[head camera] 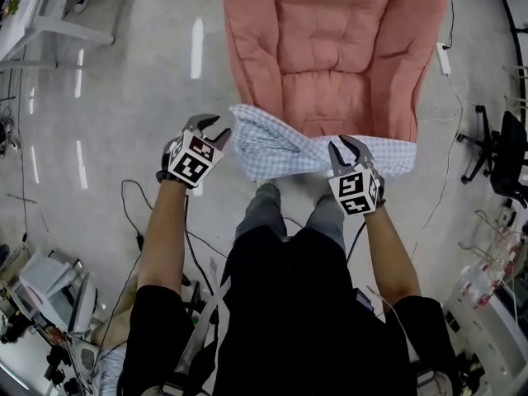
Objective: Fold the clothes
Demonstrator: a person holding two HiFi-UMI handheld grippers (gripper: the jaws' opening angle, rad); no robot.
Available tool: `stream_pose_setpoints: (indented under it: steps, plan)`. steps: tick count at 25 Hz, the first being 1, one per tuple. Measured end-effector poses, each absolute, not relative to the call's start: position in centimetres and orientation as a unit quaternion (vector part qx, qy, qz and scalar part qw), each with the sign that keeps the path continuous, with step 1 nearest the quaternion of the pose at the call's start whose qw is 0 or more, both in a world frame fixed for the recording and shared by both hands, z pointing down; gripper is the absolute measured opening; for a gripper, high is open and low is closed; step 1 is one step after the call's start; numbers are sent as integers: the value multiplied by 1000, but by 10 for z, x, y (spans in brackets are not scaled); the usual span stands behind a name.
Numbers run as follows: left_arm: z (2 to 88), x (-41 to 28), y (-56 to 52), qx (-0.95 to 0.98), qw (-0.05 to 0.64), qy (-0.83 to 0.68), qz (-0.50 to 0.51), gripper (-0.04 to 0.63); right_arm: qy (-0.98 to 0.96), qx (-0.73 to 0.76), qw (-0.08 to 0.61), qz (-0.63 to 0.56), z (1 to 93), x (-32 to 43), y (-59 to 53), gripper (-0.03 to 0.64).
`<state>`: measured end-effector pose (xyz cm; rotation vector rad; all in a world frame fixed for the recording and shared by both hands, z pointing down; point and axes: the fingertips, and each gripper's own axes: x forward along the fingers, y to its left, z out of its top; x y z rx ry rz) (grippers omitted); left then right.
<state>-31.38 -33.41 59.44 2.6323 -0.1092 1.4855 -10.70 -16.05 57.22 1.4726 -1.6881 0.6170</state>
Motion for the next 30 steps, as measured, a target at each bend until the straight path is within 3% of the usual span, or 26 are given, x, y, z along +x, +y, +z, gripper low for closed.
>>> stream_pose_setpoints:
  steps: [8, 18, 30]
  plan:
    - [668, -290, -349, 852, 69, 29, 519, 150, -646, 579, 410, 280, 598, -96, -152, 101]
    - [698, -265, -348, 828, 79, 138, 538, 195, -626, 571, 426, 316, 624, -83, -141, 94]
    - [703, -257, -346, 793, 88, 187, 573, 118, -617, 576, 420, 333, 634, -75, -133, 94]
